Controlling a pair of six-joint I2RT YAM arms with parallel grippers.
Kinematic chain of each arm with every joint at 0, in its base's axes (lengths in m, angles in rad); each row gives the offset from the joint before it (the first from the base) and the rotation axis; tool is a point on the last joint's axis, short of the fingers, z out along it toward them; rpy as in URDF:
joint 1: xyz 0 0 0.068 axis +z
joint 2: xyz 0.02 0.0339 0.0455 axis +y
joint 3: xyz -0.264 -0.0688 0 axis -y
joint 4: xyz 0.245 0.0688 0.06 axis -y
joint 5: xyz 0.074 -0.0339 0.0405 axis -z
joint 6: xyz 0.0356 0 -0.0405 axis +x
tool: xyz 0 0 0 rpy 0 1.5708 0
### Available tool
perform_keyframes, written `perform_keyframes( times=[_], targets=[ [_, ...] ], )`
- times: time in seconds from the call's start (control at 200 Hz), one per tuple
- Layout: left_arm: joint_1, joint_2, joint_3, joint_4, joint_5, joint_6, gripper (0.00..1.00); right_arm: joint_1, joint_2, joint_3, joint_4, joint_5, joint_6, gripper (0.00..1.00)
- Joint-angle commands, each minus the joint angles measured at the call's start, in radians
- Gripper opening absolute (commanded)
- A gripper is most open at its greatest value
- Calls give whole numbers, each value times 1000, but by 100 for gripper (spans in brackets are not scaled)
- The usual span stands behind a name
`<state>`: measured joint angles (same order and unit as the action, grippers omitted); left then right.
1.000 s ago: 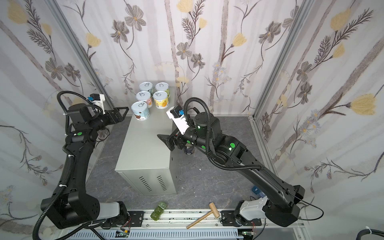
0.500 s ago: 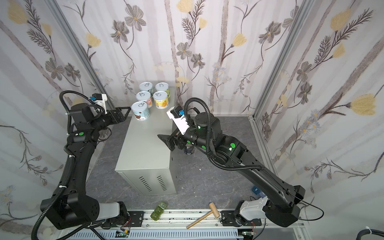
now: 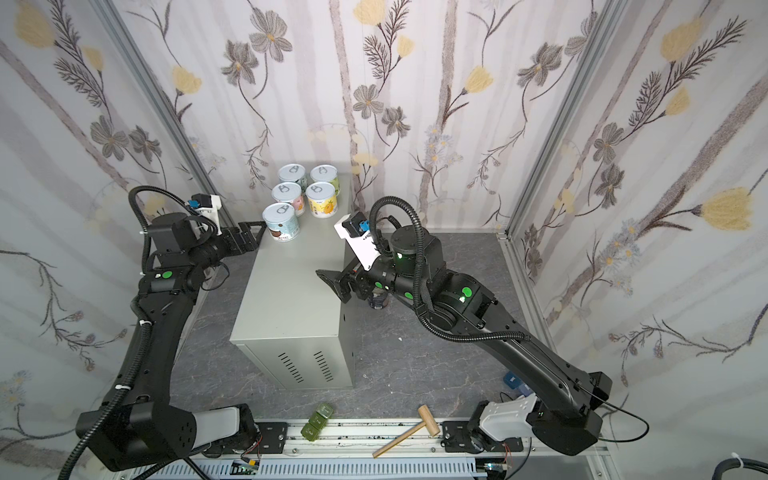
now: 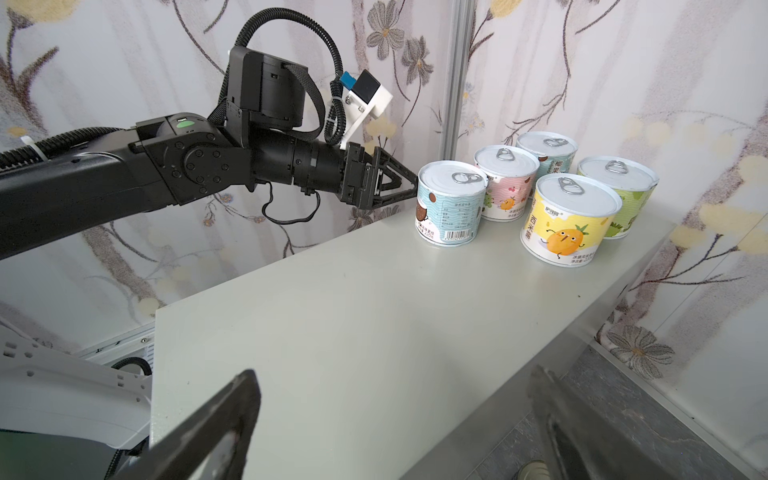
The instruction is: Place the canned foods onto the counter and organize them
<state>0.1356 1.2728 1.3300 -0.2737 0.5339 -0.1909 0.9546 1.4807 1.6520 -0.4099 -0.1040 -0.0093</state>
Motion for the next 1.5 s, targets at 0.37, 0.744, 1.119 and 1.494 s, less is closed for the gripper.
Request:
perform_keyframes(
  times=[0.37, 0.744, 1.119, 1.494],
  targets=[
    [-10, 14, 0, 25, -6, -5, 100, 3, -13, -14, 17, 13, -8, 100],
    [-11, 27, 6, 43, 15, -18, 100, 7, -14, -14, 13, 21, -7, 100],
    [-12, 36, 15, 39, 17, -18, 100, 8, -18, -23, 16, 27, -7, 100],
    [-10, -8, 52, -101, -176, 21, 100, -27, 16, -3, 6, 174, 64, 100]
  ],
)
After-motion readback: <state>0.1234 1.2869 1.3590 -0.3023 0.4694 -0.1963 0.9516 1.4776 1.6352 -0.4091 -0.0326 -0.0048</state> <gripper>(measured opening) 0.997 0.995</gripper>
